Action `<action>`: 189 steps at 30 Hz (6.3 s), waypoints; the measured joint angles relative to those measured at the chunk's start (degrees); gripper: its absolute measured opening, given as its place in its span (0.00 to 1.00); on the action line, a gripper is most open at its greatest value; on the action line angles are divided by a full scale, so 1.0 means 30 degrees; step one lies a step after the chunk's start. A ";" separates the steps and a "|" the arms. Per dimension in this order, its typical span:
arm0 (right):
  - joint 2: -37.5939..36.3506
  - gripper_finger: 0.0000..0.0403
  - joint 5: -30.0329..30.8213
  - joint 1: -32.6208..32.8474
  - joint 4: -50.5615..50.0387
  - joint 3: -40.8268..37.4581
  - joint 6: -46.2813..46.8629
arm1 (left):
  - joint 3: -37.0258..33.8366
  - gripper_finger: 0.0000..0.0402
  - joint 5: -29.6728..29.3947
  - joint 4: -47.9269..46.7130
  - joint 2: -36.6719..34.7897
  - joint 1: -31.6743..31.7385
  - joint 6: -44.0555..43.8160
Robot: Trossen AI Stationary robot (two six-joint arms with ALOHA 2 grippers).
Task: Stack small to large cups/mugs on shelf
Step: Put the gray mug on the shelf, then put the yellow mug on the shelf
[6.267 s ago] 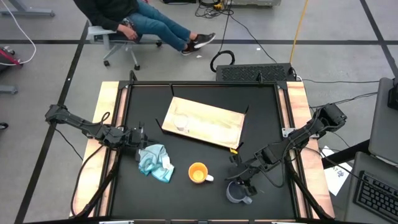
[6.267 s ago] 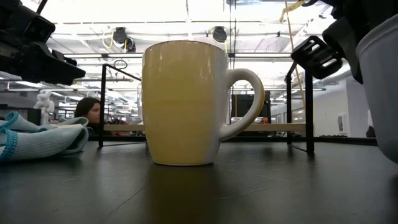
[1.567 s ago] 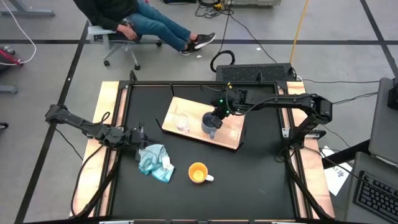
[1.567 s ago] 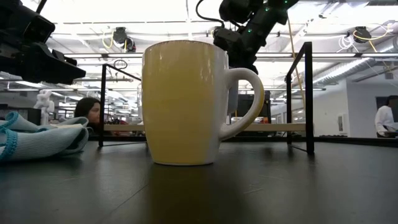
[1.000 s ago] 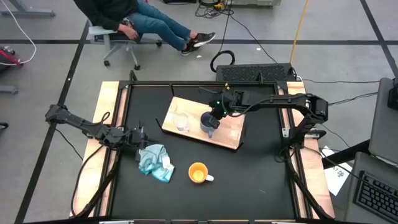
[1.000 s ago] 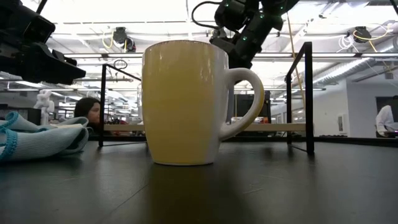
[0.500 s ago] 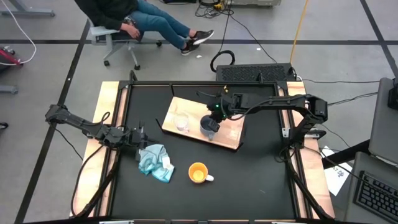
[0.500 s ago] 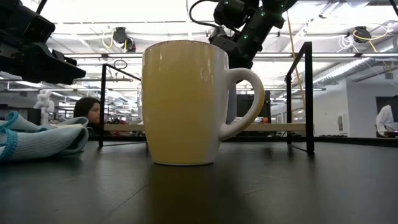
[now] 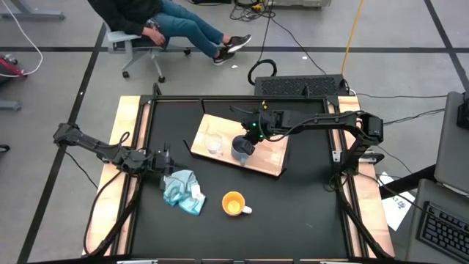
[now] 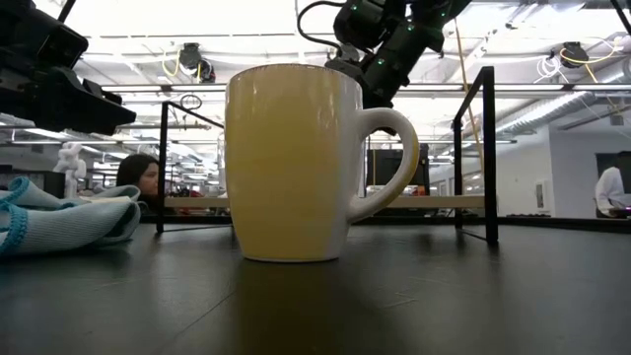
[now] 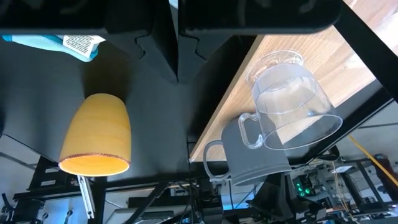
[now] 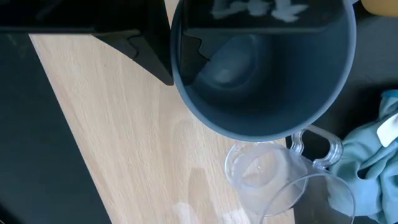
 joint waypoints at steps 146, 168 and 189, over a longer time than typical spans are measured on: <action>-0.0007 0.10 0.2579 0.2339 -0.3553 0.1763 -0.0118 | 0.0000 0.01 0.0036 -0.0036 0.0003 0.0001 -0.0181; -0.0022 0.26 0.2547 0.1858 -0.3110 0.1763 -0.0327 | 0.0000 0.01 0.0087 -0.0041 0.0005 -0.0012 -0.0248; -0.0917 0.39 0.1829 0.1836 -0.3093 0.1763 -0.0698 | 0.0000 0.01 0.0080 -0.0044 0.0250 -0.0003 -0.0350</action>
